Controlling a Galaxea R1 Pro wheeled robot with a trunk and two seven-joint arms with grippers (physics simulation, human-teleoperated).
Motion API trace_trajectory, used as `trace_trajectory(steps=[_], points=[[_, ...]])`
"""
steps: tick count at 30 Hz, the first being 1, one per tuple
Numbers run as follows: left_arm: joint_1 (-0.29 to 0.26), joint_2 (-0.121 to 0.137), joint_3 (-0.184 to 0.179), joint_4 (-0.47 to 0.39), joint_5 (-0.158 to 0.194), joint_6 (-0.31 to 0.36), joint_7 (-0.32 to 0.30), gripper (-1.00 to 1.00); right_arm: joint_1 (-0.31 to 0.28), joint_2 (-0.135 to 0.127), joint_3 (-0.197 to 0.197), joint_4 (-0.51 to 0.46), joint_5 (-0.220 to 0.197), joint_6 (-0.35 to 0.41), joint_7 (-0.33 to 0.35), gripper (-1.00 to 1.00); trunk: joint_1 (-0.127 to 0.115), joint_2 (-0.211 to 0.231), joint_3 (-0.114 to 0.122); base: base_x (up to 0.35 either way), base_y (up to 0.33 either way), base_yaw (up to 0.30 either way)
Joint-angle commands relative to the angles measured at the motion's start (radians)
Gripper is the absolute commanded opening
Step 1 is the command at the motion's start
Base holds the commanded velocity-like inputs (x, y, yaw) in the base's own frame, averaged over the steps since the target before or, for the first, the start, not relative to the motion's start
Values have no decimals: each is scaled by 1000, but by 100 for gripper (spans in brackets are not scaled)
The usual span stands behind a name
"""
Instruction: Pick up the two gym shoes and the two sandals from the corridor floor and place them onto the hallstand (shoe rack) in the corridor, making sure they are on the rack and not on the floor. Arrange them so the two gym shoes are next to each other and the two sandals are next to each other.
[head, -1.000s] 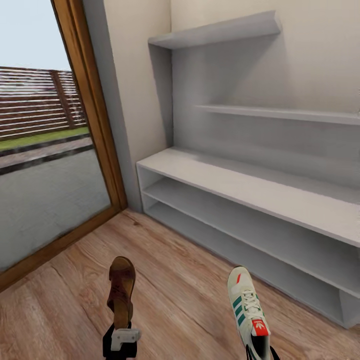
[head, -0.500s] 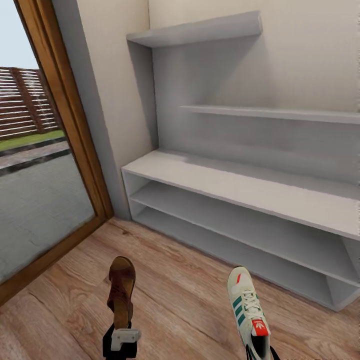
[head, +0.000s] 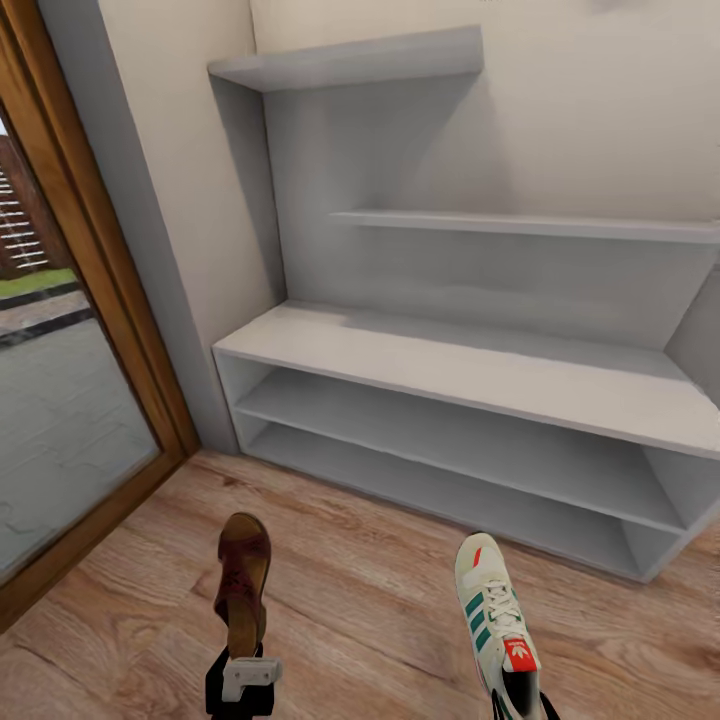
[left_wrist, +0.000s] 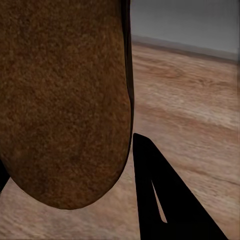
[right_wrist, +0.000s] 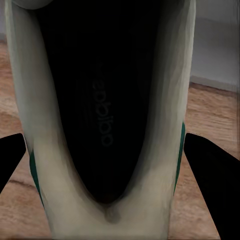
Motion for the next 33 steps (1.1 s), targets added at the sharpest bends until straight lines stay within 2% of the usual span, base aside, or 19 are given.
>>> trace_trajectory(steps=[1, 11, 19, 33], points=[[-1, -1, 3, 1, -14, -3, 6, -100, -1, 1, -7, 1, 10, -3, 0, -100, 0, 0, -1, 1, 218, -265], [-1, 1, 3, 2, -13, -2, 6, -100, -1, 1, -7, 1, 10, -3, 1, -100, 0, 0, -1, 0, 206, -265], [0, 0, 3, 2, -14, -7, 8, -100, -1, 1, -7, -1, 9, -3, 0, -100, 0, 0, -1, 0, 24, -255], [1, -1, 4, 2, -15, -9, 12, -100, -1, 1, -6, -2, 9, -3, 0, -100, 0, 0, -1, 0, 0, -30]])
